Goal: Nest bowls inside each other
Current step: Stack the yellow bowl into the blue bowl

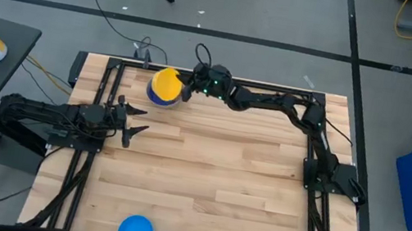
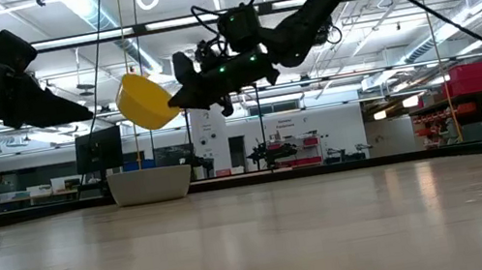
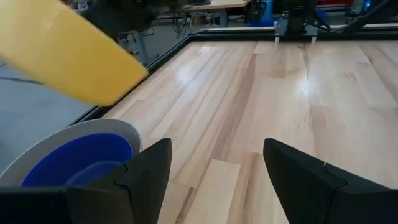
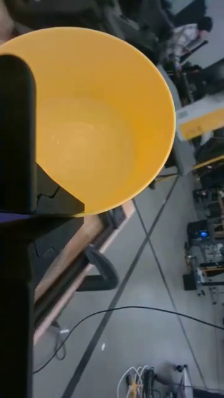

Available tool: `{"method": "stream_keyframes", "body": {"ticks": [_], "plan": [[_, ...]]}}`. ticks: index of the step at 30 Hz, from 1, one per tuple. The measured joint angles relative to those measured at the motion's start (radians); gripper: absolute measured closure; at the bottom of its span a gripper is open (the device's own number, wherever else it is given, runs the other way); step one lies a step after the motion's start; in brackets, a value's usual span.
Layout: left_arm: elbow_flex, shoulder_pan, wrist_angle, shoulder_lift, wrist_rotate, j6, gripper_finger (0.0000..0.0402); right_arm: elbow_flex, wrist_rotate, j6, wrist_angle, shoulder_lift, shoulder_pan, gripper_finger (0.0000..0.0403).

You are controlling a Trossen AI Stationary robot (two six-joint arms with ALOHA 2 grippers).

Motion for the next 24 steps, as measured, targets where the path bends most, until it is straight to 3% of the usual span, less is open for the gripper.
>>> {"method": "stream_keyframes", "body": {"ticks": [9, 24], "plan": [[0.001, 0.000, -0.006, 0.000, -0.002, 0.002, 0.0141, 0.169, 0.001, 0.025, -0.145, 0.070, -0.032, 0.0402], [0.001, 0.000, -0.001, 0.000, -0.018, 0.000, 0.0141, 0.242, -0.090, 0.028, -0.309, 0.110, -0.053, 0.0402]]}}
